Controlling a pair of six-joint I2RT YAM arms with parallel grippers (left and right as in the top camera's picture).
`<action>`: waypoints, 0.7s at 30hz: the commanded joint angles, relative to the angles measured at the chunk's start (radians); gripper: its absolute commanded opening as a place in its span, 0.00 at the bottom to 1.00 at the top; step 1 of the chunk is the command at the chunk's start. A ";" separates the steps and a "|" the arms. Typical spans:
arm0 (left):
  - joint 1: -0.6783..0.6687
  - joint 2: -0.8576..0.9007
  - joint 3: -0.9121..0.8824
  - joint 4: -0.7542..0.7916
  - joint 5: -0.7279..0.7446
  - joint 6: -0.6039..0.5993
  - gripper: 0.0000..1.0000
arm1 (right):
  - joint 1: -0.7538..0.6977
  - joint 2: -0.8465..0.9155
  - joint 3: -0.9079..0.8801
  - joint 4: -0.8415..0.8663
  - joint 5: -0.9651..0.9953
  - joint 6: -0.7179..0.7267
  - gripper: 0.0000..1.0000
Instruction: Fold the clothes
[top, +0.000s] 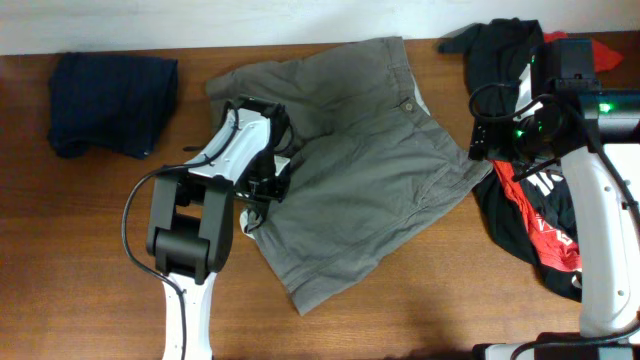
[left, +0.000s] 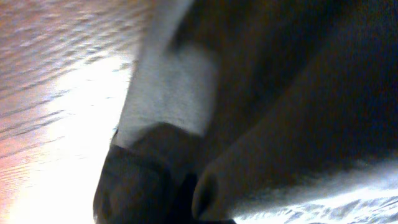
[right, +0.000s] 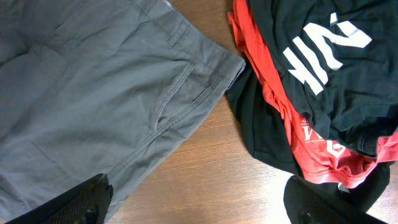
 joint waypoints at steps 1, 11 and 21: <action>0.049 -0.040 -0.006 0.010 -0.043 -0.021 0.01 | 0.004 -0.001 -0.006 0.004 0.012 0.005 0.93; 0.192 -0.040 -0.006 0.178 -0.258 -0.021 0.04 | 0.004 0.007 -0.006 0.045 0.008 0.005 0.93; 0.204 -0.040 0.118 0.206 -0.167 0.010 0.48 | 0.004 0.048 -0.006 0.056 -0.019 0.005 0.93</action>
